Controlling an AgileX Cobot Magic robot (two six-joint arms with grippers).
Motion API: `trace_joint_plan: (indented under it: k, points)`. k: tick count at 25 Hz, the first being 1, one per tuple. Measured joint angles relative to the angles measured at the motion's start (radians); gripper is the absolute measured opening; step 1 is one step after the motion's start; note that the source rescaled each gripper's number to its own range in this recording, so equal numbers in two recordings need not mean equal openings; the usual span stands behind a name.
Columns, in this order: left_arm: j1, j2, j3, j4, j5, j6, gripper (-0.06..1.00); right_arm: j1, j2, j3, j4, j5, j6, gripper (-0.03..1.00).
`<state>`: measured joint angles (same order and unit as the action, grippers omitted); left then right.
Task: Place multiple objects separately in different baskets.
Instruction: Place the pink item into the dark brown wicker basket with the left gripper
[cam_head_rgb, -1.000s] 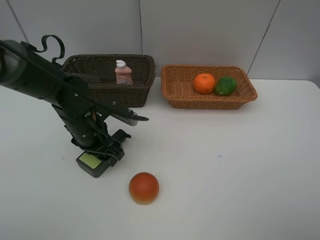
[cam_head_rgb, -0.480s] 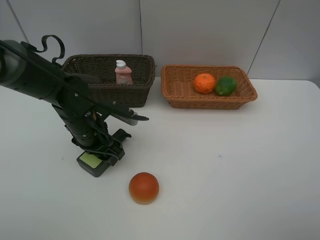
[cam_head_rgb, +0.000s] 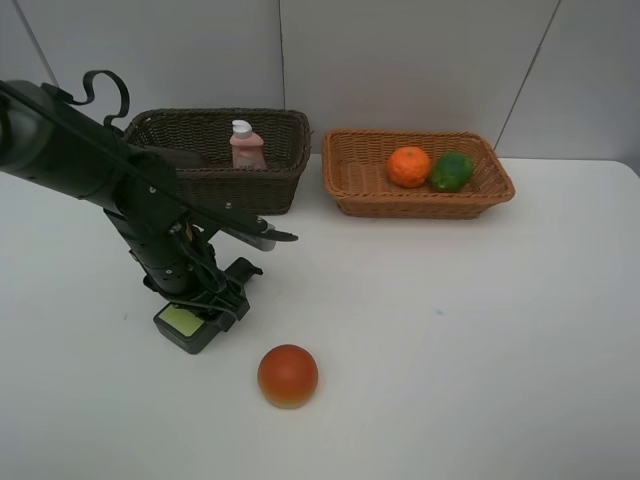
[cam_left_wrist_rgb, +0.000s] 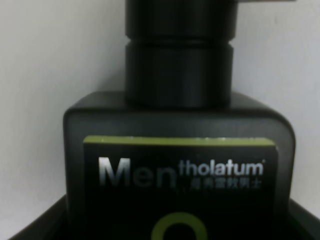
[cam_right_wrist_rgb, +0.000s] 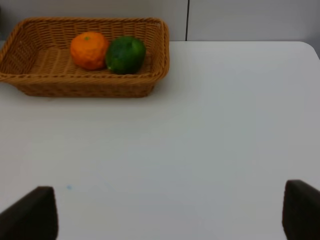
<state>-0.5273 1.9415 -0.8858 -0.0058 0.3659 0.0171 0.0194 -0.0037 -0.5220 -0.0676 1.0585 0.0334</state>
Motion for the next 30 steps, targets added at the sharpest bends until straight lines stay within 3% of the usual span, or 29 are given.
trace_joint_plan:
  k: [19, 30]
  points:
    - [0.002, -0.262, -0.143, 0.03, 0.04, -0.111, 0.82, 0.0, 0.0, 0.0, 0.0, 0.0, 0.0, 0.95]
    - [0.144, -0.28, -0.214, 0.041, 0.082, -0.172, 0.82, 0.0, 0.0, 0.0, 0.0, 0.0, 0.0, 0.95]
